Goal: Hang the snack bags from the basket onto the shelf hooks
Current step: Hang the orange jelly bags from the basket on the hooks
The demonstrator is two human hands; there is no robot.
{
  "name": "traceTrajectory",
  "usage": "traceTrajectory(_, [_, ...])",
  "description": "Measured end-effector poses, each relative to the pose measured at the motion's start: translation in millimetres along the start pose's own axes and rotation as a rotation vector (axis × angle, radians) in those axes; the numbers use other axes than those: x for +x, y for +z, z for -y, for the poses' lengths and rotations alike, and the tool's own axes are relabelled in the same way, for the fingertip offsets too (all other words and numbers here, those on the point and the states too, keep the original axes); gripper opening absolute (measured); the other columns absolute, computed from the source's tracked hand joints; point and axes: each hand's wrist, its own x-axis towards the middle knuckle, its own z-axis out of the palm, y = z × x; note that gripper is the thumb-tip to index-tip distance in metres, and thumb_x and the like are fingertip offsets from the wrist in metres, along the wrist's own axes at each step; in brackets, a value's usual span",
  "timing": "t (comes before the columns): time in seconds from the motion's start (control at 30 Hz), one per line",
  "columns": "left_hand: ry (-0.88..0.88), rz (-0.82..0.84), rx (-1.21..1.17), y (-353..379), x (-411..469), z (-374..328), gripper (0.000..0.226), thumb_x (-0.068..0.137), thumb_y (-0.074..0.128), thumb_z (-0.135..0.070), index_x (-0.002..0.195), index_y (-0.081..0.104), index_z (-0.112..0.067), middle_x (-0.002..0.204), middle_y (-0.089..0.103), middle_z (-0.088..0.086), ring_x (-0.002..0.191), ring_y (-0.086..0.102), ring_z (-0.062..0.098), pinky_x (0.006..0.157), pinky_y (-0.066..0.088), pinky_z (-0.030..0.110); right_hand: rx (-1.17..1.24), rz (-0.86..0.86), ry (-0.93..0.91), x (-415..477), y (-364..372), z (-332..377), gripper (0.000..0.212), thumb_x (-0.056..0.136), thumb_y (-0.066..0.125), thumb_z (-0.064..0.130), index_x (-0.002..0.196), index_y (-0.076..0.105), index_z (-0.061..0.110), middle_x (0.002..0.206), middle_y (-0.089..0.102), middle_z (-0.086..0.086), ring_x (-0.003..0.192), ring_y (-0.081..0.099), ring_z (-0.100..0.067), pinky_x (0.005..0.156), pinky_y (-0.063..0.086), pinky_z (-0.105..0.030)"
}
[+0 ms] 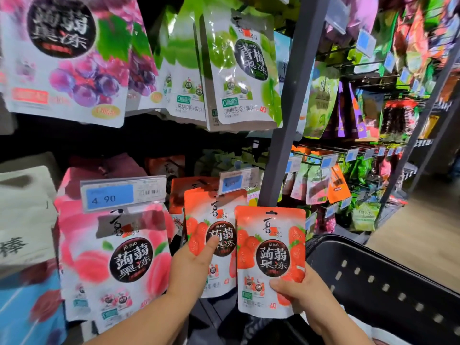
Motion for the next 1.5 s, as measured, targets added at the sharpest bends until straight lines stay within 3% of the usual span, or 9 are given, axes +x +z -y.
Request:
traceTrajectory(0.2, [0.003,-0.009,0.112,7.8,8.3,5.4,0.019,0.09,0.064,-0.043,0.079,0.065,-0.028,0.076,0.065,-0.012,0.074,0.058,0.006,0.064,0.039,0.013,-0.041,-0.014,0.004,-2.0,-4.6,0.0,0.07,0.052,0.088,0.009,0.117,0.062,0.007,0.098,0.074,-0.02,0.089,0.073,-0.037,0.073,0.057,-0.044])
traceTrajectory(0.3, [0.011,-0.016,0.128,11.8,10.9,6.6,0.021,0.091,0.063,-0.045,0.078,0.065,-0.028,0.076,0.066,-0.009,0.074,0.058,0.003,0.065,0.041,0.017,-0.063,-0.031,0.014,-1.8,-8.4,-0.5,0.078,0.047,0.091,0.018,0.119,0.062,0.009,0.103,0.074,-0.02,0.095,0.071,-0.041,0.085,0.055,-0.058])
traceTrajectory(0.57, [0.004,-0.032,0.11,13.3,10.2,7.4,0.036,0.09,0.062,-0.047,0.075,0.066,-0.015,0.06,0.06,-0.002,0.062,0.058,0.019,0.058,0.042,0.028,-0.095,0.0,0.047,-5.2,-10.8,-3.5,0.082,0.05,0.092,0.019,0.124,0.056,0.01,0.109,0.073,-0.017,0.1,0.071,-0.038,0.086,0.056,-0.057])
traceTrajectory(0.77, [0.015,-0.064,0.088,9.1,8.7,4.1,0.031,0.091,0.062,-0.045,0.074,0.064,-0.018,0.069,0.066,0.005,0.068,0.06,0.02,0.063,0.043,0.025,-0.085,0.01,0.006,-8.0,-9.4,5.2,0.067,0.055,0.083,0.006,0.117,0.059,0.008,0.097,0.076,-0.015,0.083,0.075,-0.029,0.059,0.058,-0.03])
traceTrajectory(0.9, [0.004,-0.059,0.099,11.6,9.5,1.5,0.029,0.093,0.061,-0.044,0.072,0.062,-0.024,0.07,0.064,0.0,0.065,0.056,0.011,0.059,0.039,0.019,-0.073,0.024,-0.011,-7.8,-6.7,5.1,0.067,0.055,0.083,0.007,0.118,0.059,0.006,0.095,0.076,-0.014,0.08,0.075,-0.026,0.056,0.056,-0.026])
traceTrajectory(1.03, [0.002,-0.088,0.101,11.4,16.8,9.7,0.027,0.091,0.061,-0.046,0.093,0.07,-0.02,0.082,0.067,0.0,0.085,0.061,0.024,0.069,0.038,0.03,-0.087,0.041,0.002,-1.0,-3.2,4.3,0.067,0.059,0.084,0.011,0.121,0.058,0.009,0.103,0.075,-0.014,0.092,0.074,-0.032,0.064,0.058,-0.035])
traceTrajectory(1.2, [0.053,-0.111,0.081,8.1,16.4,11.3,0.025,0.095,0.058,-0.042,0.104,0.058,-0.019,0.088,0.059,-0.012,0.093,0.055,0.02,0.073,0.034,0.027,-0.08,0.08,-0.004,6.2,3.6,6.2,0.062,0.065,0.083,0.01,0.122,0.058,0.011,0.108,0.074,-0.016,0.099,0.072,-0.035,0.075,0.059,-0.044])
traceTrajectory(1.33, [0.097,-0.142,0.074,4.6,15.5,13.2,0.041,0.1,0.052,-0.032,0.133,0.047,-0.009,0.116,0.054,0.004,0.109,0.05,0.023,0.086,0.032,0.028,-0.084,0.099,-0.007,10.5,10.6,4.5,0.062,0.067,0.082,0.012,0.123,0.058,0.012,0.111,0.073,-0.015,0.102,0.071,-0.035,0.08,0.058,-0.048])
traceTrajectory(1.5, [0.223,-0.155,-0.055,4.1,11.2,13.7,0.045,0.096,0.058,-0.026,0.133,0.036,-0.014,0.126,0.046,0.003,0.119,0.049,0.021,0.101,0.038,0.029,-0.082,0.112,-0.024,19.7,23.1,-0.1,0.065,0.068,0.083,0.012,0.127,0.056,0.012,0.115,0.072,-0.016,0.105,0.069,-0.036,0.09,0.055,-0.056])
